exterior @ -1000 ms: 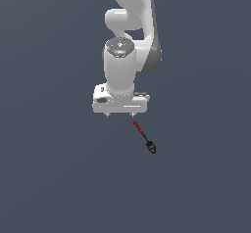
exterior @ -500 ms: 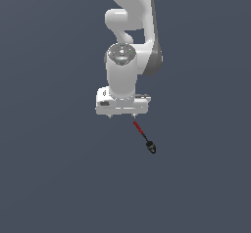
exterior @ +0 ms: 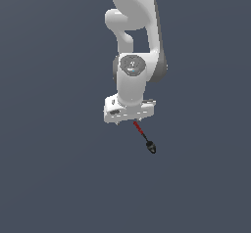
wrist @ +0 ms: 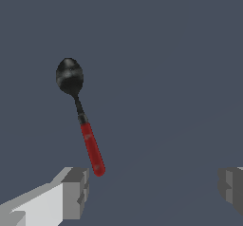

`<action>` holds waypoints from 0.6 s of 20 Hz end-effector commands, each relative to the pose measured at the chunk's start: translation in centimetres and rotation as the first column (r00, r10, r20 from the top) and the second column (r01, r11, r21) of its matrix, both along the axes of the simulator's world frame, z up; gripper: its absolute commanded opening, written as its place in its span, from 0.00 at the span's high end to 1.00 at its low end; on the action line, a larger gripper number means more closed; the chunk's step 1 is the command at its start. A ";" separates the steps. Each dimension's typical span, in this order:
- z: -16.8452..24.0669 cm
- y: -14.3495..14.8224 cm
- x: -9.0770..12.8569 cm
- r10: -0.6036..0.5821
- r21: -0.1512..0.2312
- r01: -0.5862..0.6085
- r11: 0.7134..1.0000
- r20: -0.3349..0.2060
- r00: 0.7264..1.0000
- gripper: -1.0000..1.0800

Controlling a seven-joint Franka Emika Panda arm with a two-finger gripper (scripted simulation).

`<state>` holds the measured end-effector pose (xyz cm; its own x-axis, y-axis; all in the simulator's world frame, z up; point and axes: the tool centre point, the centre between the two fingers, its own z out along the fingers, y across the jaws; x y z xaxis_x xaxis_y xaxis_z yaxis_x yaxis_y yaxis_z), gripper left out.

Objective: Pick up the object and move it to a goal position.

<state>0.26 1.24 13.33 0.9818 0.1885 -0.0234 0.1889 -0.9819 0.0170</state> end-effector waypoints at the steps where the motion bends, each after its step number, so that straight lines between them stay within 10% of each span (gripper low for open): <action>1: -1.4 1.4 0.3 0.068 0.002 -0.068 0.998 0.002 0.998 0.04; 12: -6.7 7.0 1.1 0.327 0.018 -0.327 0.945 0.017 0.945 0.04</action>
